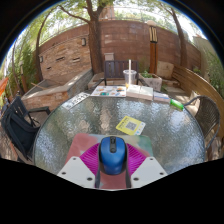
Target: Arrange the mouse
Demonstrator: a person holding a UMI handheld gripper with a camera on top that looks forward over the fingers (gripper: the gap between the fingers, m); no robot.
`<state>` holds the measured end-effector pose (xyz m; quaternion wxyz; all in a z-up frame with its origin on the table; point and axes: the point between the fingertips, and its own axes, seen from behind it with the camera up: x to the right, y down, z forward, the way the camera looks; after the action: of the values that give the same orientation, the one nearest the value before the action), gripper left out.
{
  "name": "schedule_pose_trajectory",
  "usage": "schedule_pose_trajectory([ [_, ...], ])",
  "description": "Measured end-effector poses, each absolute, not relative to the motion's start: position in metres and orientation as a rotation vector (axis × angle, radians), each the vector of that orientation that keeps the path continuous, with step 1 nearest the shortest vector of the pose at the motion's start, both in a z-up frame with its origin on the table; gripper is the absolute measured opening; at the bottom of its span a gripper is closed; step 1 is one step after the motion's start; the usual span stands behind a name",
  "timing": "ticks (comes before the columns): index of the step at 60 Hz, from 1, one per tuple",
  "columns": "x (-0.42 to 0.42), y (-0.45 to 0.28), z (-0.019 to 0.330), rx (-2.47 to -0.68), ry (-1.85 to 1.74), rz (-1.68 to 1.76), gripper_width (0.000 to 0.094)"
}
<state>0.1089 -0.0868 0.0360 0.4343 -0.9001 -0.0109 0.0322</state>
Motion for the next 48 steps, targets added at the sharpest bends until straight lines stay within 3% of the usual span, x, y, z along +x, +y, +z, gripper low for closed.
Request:
schedule_pose_trajectory([
  [6, 0.096, -0.091, 0.001, -2.298, -0.040, 0.094, 0.0432],
  [11, 0.101, -0.095, -0.010, -2.326, -0.042, 0.047, 0.0524],
  [14, 0.101, -0.099, -0.005, -2.325, -0.042, 0.032, 0.0644],
  [17, 0.098, -0.103, 0.010, -2.320, -0.047, 0.040, 0.0840],
  [18, 0.098, -0.106, 0.015, -2.316, -0.049, 0.039, 0.0859],
  [20, 0.097, -0.111, 0.027, -2.308, -0.051, 0.025, 0.0820],
  [25, 0.097, -0.127, 0.066, -2.278, -0.055, -0.024, 0.0862],
  [35, 0.087, -0.176, 0.133, -2.256, -0.037, -0.068, 0.0852],
  [48, 0.075, -0.227, 0.176, -2.241, -0.032, -0.118, 0.0852],
])
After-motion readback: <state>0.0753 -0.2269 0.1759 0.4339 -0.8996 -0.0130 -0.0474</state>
